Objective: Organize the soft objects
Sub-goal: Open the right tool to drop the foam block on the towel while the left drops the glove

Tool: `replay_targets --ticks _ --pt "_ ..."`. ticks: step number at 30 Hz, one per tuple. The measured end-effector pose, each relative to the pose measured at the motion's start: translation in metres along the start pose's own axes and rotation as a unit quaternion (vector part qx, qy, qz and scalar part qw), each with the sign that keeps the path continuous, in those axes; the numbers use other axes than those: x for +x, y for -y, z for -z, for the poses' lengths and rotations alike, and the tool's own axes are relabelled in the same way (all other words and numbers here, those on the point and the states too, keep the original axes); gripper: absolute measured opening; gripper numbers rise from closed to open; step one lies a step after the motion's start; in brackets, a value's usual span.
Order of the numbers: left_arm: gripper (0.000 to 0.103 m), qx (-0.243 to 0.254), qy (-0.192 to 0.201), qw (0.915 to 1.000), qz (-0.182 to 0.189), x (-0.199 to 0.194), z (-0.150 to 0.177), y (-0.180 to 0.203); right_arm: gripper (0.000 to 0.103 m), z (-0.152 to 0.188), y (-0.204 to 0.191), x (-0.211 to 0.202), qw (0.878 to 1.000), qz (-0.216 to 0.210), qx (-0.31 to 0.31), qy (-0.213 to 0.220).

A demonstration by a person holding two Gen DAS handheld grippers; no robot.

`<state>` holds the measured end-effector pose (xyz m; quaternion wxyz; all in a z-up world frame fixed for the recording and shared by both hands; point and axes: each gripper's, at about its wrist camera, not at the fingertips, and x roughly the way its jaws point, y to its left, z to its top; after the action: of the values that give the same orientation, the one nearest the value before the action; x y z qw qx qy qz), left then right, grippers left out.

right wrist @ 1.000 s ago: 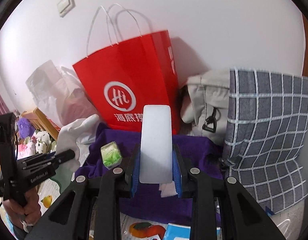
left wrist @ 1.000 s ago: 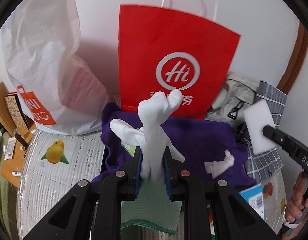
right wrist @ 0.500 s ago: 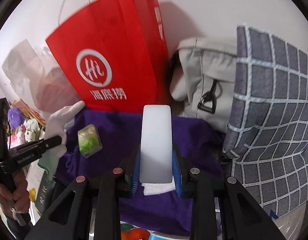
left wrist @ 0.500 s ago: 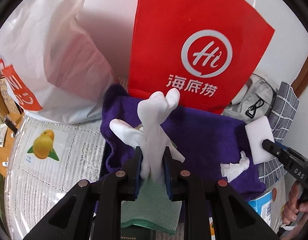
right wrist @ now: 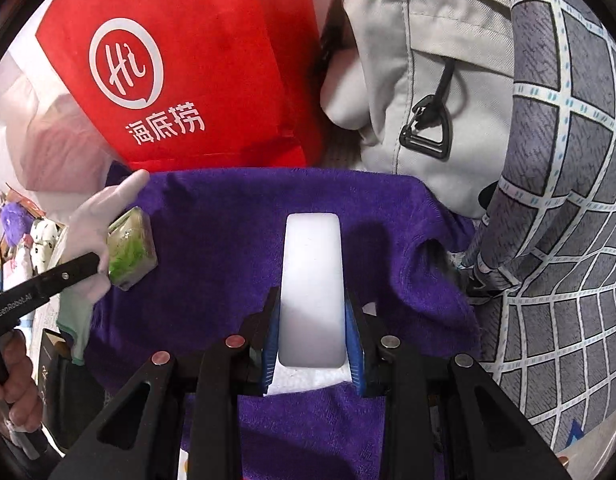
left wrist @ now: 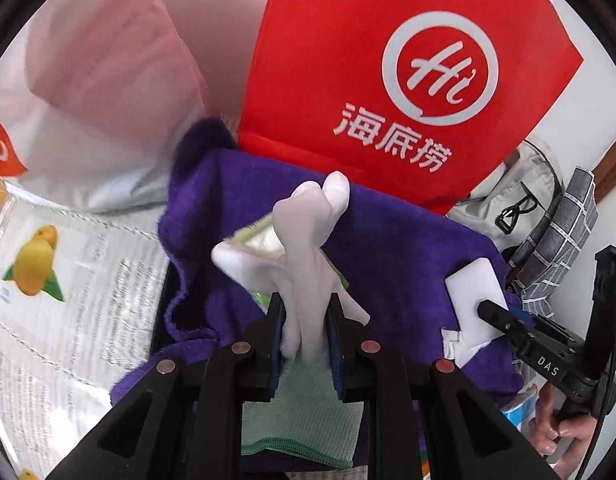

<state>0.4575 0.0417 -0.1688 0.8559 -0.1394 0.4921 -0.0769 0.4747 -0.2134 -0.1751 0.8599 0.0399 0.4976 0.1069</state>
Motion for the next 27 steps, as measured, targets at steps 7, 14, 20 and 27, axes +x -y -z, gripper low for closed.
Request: replay_targets --ticks 7,14,20,27 --pt "0.02 -0.007 0.012 0.9999 -0.01 0.009 0.002 0.007 0.035 -0.001 -0.011 0.009 1.0 -0.001 -0.006 -0.007" --pt "0.029 -0.006 0.0 0.9997 -0.022 0.018 0.003 0.012 0.052 -0.004 -0.027 0.011 1.0 0.006 -0.029 0.005" --pt "0.063 -0.007 0.002 0.9995 -0.032 0.01 0.0 0.011 0.056 -0.005 -0.026 -0.01 0.999 0.0 -0.019 0.043" --pt "0.063 0.008 0.022 0.9993 -0.029 -0.014 -0.002 0.016 0.058 0.002 -0.027 -0.052 0.997 -0.001 -0.005 0.078"
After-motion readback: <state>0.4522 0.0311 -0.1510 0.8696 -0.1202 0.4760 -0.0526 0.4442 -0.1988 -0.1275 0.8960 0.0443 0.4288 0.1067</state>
